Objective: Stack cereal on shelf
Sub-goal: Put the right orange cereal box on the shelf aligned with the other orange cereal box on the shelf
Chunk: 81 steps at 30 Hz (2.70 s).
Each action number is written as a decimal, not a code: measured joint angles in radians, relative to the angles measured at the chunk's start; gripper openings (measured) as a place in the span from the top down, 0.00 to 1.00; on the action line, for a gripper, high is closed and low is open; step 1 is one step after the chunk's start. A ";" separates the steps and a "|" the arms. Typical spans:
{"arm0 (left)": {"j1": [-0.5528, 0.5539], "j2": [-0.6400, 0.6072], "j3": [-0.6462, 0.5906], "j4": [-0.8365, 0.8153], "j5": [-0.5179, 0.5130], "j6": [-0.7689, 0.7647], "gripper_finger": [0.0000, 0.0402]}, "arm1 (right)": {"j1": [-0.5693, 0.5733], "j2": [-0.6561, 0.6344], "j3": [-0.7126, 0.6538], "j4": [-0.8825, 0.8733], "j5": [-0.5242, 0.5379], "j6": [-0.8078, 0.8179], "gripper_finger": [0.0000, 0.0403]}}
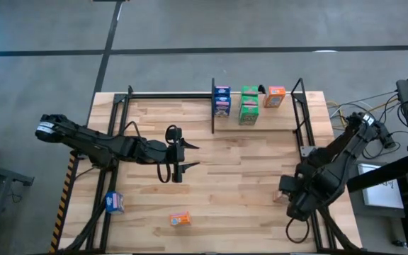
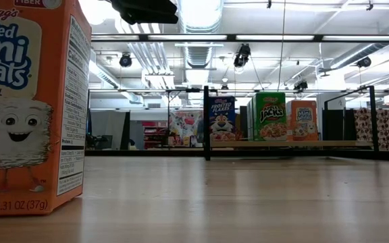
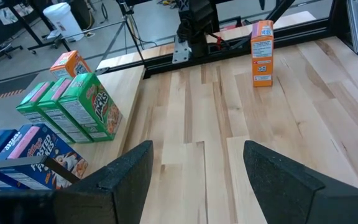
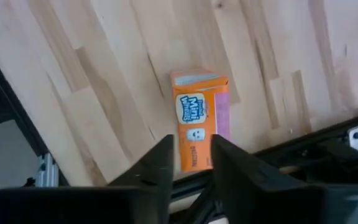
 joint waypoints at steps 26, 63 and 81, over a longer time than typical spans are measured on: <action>0.000 0.000 0.000 0.001 0.000 0.000 0.42 | 0.006 0.027 -0.201 0.137 0.017 -0.064 0.32; 0.000 0.000 0.000 0.012 0.000 0.000 0.42 | -0.197 -0.016 -0.071 0.233 -0.007 -0.188 0.66; 0.000 0.000 0.000 0.012 0.000 0.000 0.42 | -0.710 -0.013 0.218 0.083 0.065 -0.697 0.66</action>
